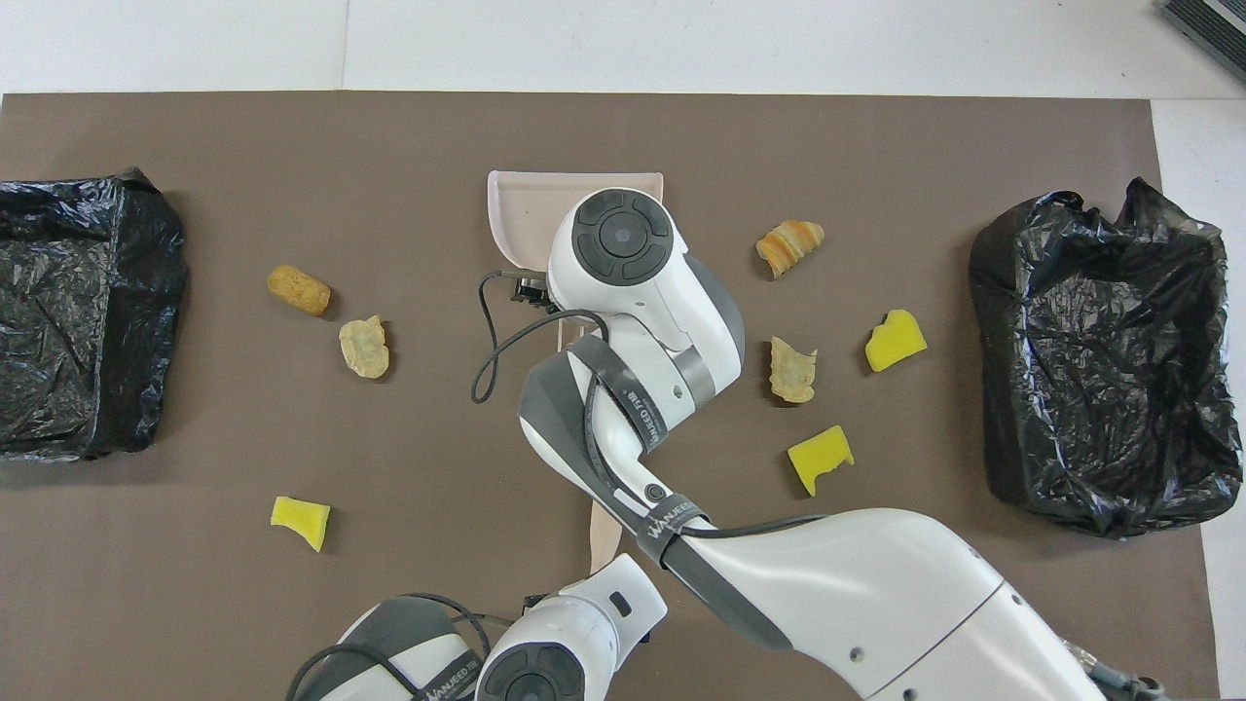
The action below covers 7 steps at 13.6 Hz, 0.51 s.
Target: Sweep and dump trash in bin
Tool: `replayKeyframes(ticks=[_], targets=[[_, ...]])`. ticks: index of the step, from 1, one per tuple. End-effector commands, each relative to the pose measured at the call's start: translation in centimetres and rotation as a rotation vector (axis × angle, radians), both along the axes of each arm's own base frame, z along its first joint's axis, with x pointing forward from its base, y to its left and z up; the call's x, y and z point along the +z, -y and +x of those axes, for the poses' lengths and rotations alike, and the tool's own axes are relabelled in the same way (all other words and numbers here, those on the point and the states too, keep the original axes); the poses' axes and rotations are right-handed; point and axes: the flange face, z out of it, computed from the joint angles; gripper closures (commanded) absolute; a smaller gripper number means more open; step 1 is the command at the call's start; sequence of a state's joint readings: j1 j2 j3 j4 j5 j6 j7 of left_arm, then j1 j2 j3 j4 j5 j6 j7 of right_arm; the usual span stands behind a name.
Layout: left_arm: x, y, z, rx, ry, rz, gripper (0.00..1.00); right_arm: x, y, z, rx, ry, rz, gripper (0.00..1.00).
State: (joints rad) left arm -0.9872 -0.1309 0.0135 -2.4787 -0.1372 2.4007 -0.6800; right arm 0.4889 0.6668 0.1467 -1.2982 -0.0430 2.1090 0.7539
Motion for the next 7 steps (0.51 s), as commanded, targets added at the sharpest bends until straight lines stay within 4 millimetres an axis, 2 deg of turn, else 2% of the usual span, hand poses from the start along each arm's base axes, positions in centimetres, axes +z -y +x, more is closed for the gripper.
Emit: replayKeyframes(ticks=[1,3,5,7], targets=[[1.0,-1.5,-0.8,0.008,-0.032,0.035,1.0,-1.0,-0.1,-1.0,0.029,-0.006,-0.037,0.0],[3.0,-3.5,-0.7,0.017,-0.056,0.079,1.0,-1.2,-0.1,-1.3,0.034,-0.015,-0.044,0.01],[5.3,-6.2,-0.7,0.011,-0.061,0.161,1.0,-1.6,0.1,-2.0,0.041,-0.024,-0.053,0.13],[7.6,-9.4,0.6,0.066,-0.057,0.185,1.0,-1.5,0.1,-2.1,0.038,-0.025,-0.055,0.25]])
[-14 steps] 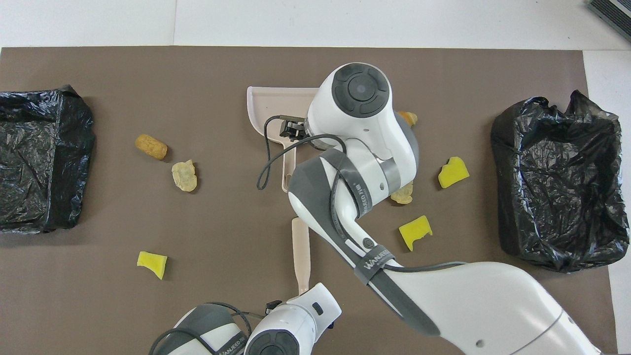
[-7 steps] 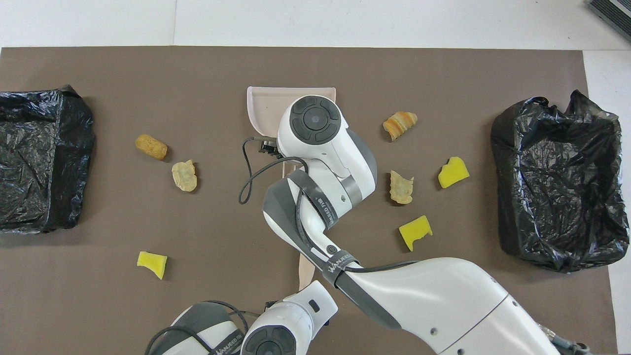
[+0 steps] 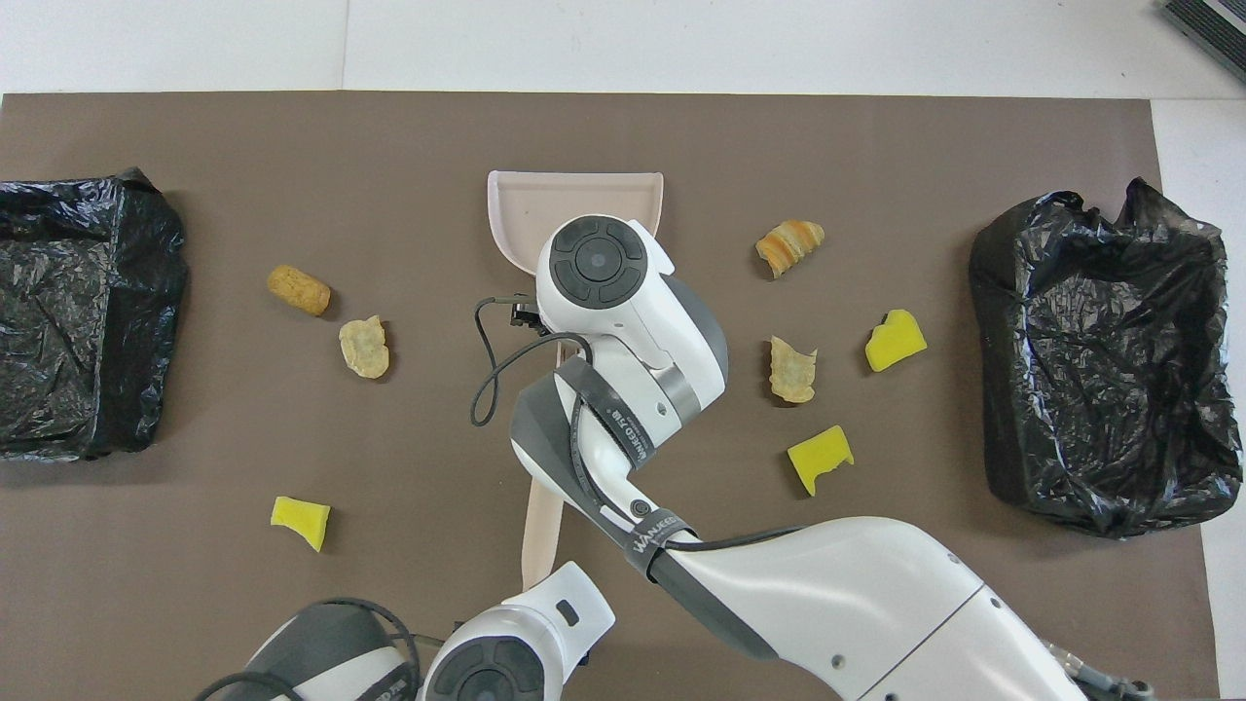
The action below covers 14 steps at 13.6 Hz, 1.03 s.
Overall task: Sweep and dump trash in bin
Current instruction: 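Grasp the dustpan with the right gripper while the left gripper grasps the brush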
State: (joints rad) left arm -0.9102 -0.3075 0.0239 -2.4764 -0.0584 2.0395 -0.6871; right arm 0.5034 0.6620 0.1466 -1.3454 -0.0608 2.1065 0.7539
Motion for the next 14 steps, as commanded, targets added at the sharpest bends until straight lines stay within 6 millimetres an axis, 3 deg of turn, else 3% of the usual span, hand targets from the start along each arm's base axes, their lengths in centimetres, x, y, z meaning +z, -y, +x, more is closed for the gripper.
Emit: replayKeyframes(ticks=[1,3,4,6,8,10,14], targets=[[3.7,-4.8,0.8,0.054,0.042,0.048,1.0,0.5,0.5,-0.7,0.016,0.003,-0.015,0.35],[4.8,-7.1,3.1,0.096,0.057,0.07,1.0,0.5,0.5,-0.7,0.016,0.005,-0.014,0.84],[5.1,-8.3,4.4,0.107,0.064,0.071,1.0,0.4,0.5,-0.7,0.002,0.001,-0.012,1.0],[5.4,-11.2,7.4,0.144,0.076,0.067,1.0,0.5,0.5,-0.7,-0.007,-0.002,-0.009,1.0],[5.4,-13.9,10.9,0.155,0.085,0.079,1.0,0.6,1.7,0.1,0.009,-0.002,-0.007,1.0],[5.4,-17.6,14.4,0.092,0.069,0.065,1.0,2.0,2.9,0.6,0.125,0.008,-0.007,1.0],[4.3,-24.0,18.9,0.106,0.137,0.023,1.0,4.1,6.1,1.8,0.351,0.017,-0.006,1.0]])
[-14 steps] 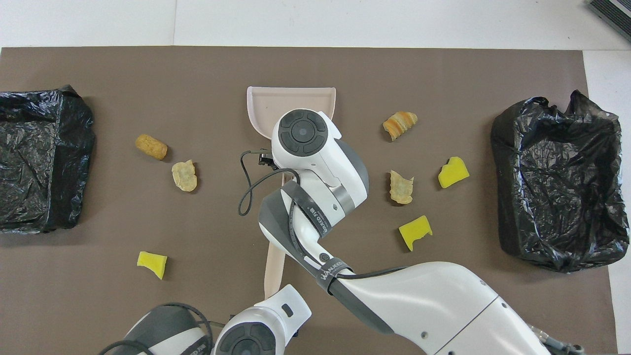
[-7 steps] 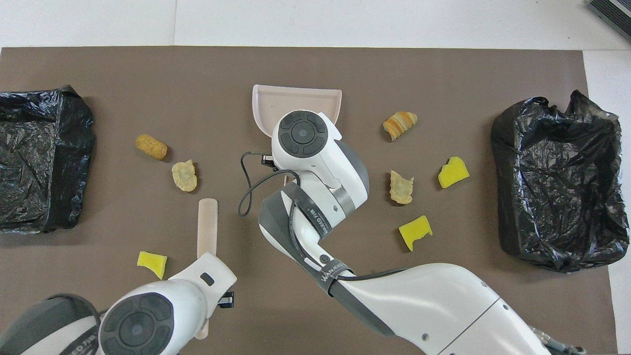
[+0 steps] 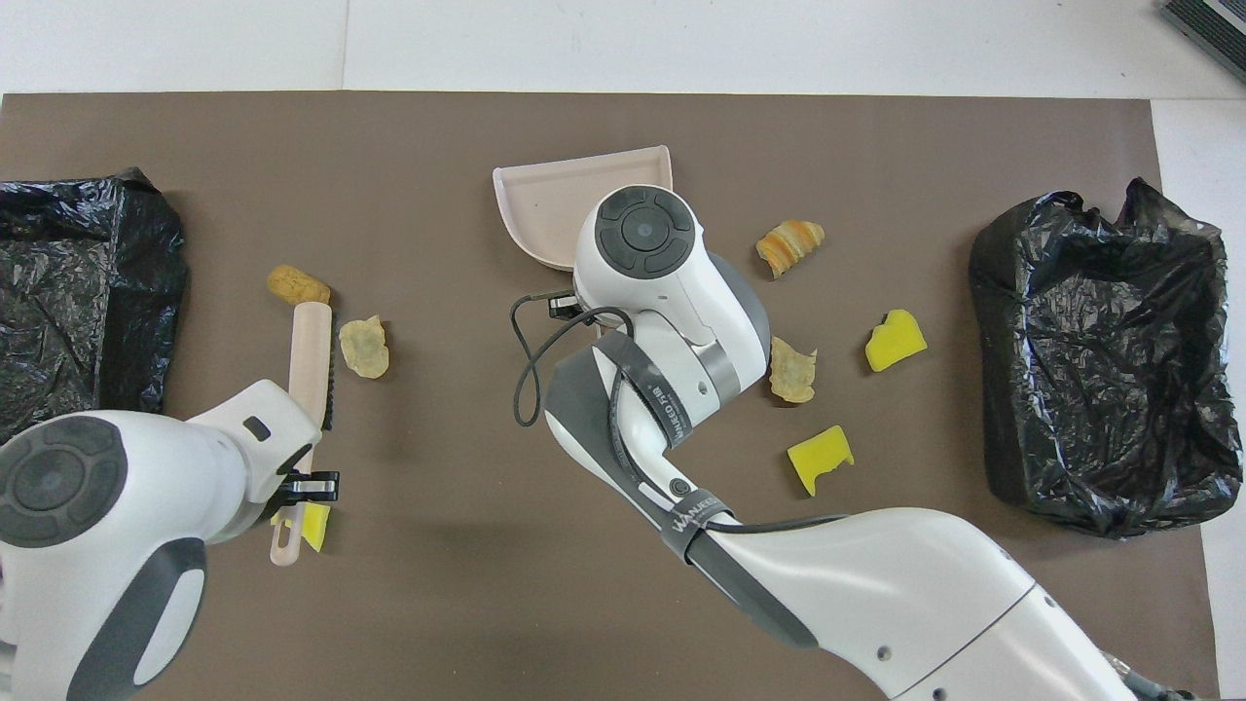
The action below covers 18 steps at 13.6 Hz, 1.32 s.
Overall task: Sweep and dump trash in bin
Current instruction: 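Grasp the dustpan with the right gripper while the left gripper grasps the brush, then sweep crumbs with the left gripper's brush toward the held dustpan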
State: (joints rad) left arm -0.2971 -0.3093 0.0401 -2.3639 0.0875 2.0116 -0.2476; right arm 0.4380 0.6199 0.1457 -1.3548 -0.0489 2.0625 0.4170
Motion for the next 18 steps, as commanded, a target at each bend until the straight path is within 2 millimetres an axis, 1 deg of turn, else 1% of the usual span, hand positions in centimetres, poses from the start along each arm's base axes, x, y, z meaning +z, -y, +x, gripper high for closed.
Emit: replayKeyframes(ticks=[1,2,3,4,5,7,8,9,10,11,12,13,14,15,16,17,18], targets=[[-1.0,-3.0,3.5,-0.021,0.035,0.001,1.0,2.8,2.8,0.0,0.112,0.001,0.01,1.0],[-1.7,-4.4,5.3,-0.008,0.034,0.002,1.0,3.6,3.8,-0.1,0.183,-0.001,-0.001,1.0],[-1.8,-5.6,6.9,0.007,0.036,0.003,1.0,4.3,5.0,-0.3,0.278,-0.007,-0.016,1.0],[-1.9,-6.2,8.1,0.005,0.039,0.004,1.0,4.9,6.2,-0.6,0.378,-0.012,-0.028,1.0],[-2.4,-7.5,9.0,0.011,0.039,0.004,1.0,5.5,6.8,-1.1,0.48,-0.023,-0.037,1.0],[-3.7,-10.0,10.2,0.01,0.069,0.004,1.0,6.5,7.2,-2.6,0.628,-0.067,-0.055,1.0],[-4.5,-11.3,10.5,0.016,0.072,0.002,1.0,6.6,6.6,-3.4,0.686,-0.08,-0.063,1.0],[-4.9,-12.3,10.8,0.017,0.08,0.002,1.0,6.3,6.4,-4.1,0.766,-0.083,-0.067,1.0],[-5.5,-12.8,11.1,0.019,0.087,0.001,1.0,6.4,6.2,-4.7,0.845,-0.078,-0.07,1.0],[-6.3,-12.9,11.4,0.017,0.087,0.001,1.0,6.1,5.6,-5.7,0.9,-0.079,-0.082,1.0],[-7.3,-12.5,11.4,0.0,0.073,0.0,1.0,5.9,5.3,-6.5,0.925,-0.083,-0.093,1.0],[-7.6,-12.0,11.4,-0.036,0.064,0.0,1.0,5.7,4.7,-7.6,0.971,-0.068,-0.095,1.0],[-7.7,-11.5,11.3,-0.082,0.051,-0.001,1.0,5.0,4.4,-8.9,1.007,-0.058,-0.1,1.0],[-7.9,-10.7,11.0,-0.139,0.037,-0.004,1.0,4.1,5.0,-9.8,1.023,-0.048,-0.104,1.0],[-8.0,-9.5,10.8,-0.196,0.027,-0.007,1.0,3.4,5.3,-10.5,1.048,-0.032,-0.105,1.0],[-8.1,-8.1,10.5,-0.227,0.011,-0.009,1.0,2.7,5.8,-10.4,1.071,-0.017,-0.103,1.0],[-8.4,-6.8,10.1,-0.249,-0.004,-0.01,1.0,2.0,5.2,-10.7,1.072,-0.02,-0.1,1.0]])
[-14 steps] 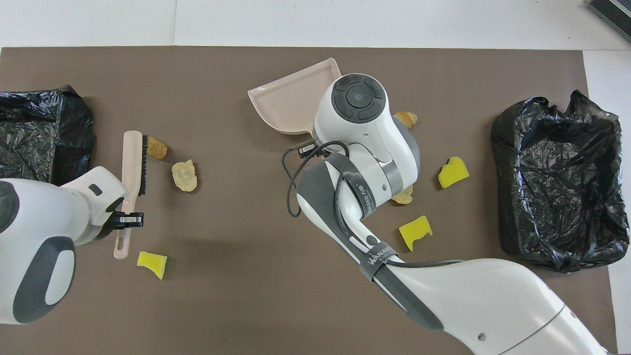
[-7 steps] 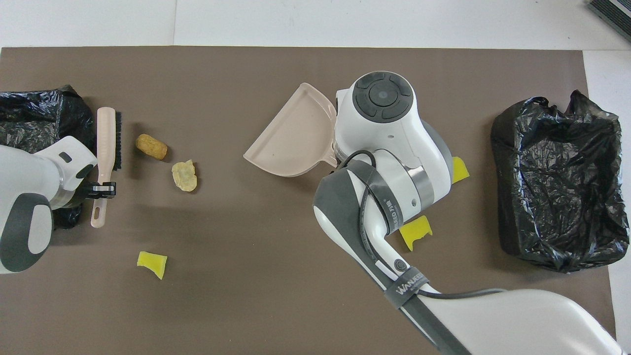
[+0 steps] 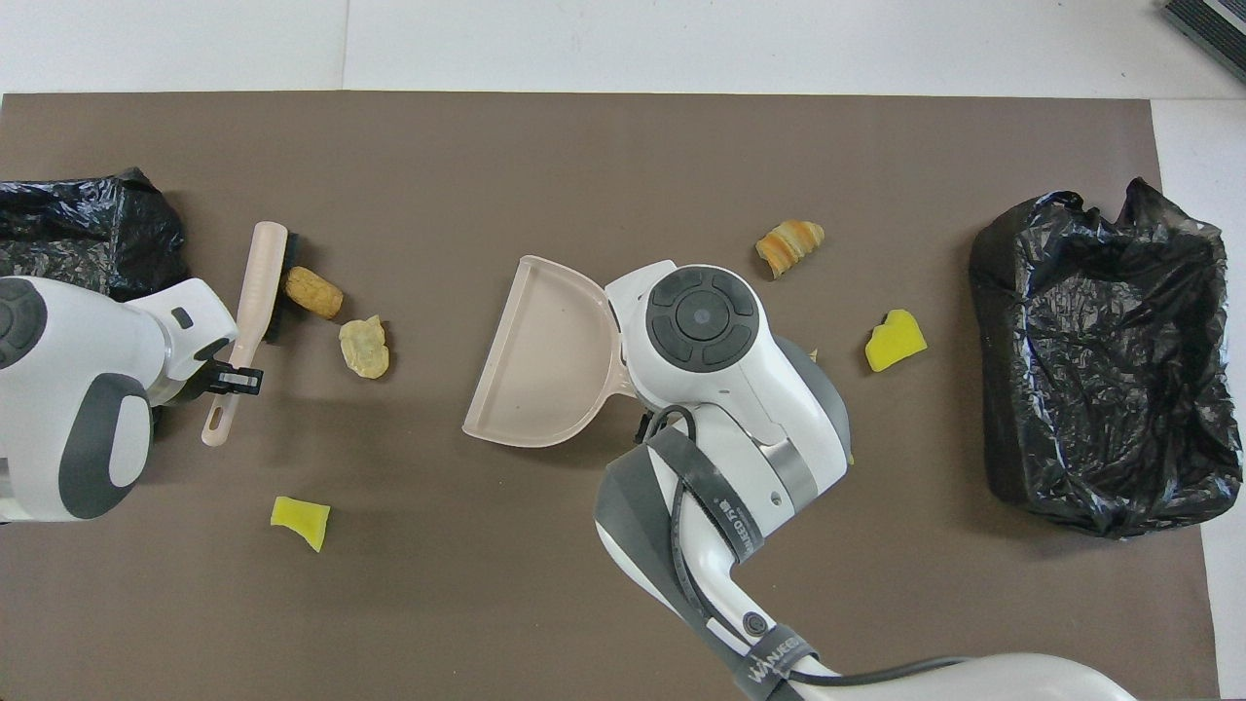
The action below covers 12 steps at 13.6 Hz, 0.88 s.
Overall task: Sweep and dump trash in bin
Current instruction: 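Sweep crumbs with the left gripper's brush toward the held dustpan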
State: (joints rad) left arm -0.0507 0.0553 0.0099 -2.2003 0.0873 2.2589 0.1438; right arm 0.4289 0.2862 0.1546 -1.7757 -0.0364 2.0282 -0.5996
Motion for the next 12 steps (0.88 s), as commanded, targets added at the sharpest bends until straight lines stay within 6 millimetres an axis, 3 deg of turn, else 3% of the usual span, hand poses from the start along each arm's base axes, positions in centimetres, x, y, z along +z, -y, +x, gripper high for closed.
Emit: replayKeyframes(ticks=[1,3,8,12], targets=[[0.0,3.3,-1.4,-0.082,-0.032,-0.001,1.0,-1.6,0.3,-1.5,0.02,0.012,0.006,1.0],[-0.7,5.0,-3.0,-0.086,-0.055,-0.036,1.0,-2.4,0.4,-1.6,0.005,0.027,0.017,1.0],[-1.0,12.7,-7.2,-0.133,-0.102,-0.075,1.0,-3.1,0.3,-1.7,0.006,0.024,0.017,1.0],[-0.1,21.5,-11.8,-0.127,-0.124,-0.089,1.0,-3.1,0.2,-1.7,0.001,0.021,0.015,1.0]])
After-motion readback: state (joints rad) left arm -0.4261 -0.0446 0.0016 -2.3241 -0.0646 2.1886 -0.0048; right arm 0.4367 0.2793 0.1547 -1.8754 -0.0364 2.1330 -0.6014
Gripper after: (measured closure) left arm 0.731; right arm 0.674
